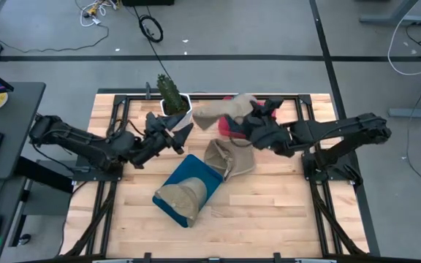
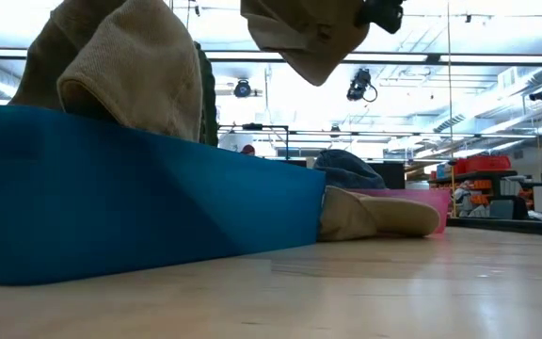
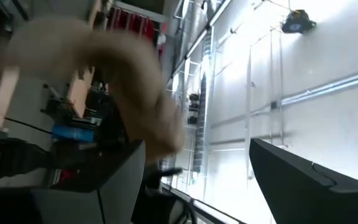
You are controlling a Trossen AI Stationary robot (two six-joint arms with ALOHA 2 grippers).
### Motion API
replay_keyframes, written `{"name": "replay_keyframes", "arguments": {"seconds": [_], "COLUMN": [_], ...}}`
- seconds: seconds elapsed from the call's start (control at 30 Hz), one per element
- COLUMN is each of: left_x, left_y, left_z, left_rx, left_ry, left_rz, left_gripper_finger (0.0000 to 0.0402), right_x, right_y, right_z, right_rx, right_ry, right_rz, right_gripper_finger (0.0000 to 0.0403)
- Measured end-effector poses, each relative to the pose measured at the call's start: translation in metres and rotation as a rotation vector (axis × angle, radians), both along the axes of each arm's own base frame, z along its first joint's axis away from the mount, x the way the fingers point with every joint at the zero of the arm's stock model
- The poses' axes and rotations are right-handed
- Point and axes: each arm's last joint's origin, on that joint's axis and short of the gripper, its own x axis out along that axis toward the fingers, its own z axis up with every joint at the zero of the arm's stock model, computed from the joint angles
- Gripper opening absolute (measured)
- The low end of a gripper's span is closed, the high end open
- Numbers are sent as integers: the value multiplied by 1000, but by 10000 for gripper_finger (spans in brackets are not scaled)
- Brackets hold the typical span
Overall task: Pick & Place hat
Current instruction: Put the right brown cap into the blue bin
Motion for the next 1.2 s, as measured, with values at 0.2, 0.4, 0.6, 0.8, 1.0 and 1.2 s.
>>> {"name": "replay_keyframes", "arguments": {"seconds": [0.2, 0.4, 0.6, 0.8, 1.0, 1.2], "left_x": [10, 13, 14, 19, 23, 28], "left_y": [-1, 6, 15, 25, 33, 33], "left_z": [2, 0, 0, -3, -6, -9], "left_rx": [-8, -19, -13, -7, -5, -6], "left_ry": [-2, -5, -2, 10, 7, 14], "left_rz": [1, 32, 58, 86, 82, 67], "left_gripper_finger": [291, 291, 291, 291, 291, 269], "right_x": [6, 12, 14, 15, 17, 18], "right_y": [-6, -5, -1, 0, 0, -1], "right_z": [13, 21, 27, 22, 13, 15], "right_rx": [-56, -83, -101, -99, -97, -89], "right_ry": [14, 10, -4, -2, 15, -10], "right_rz": [16, 72, 115, 132, 145, 160], "right_gripper_finger": [9, 8, 8, 8, 9, 9]}}
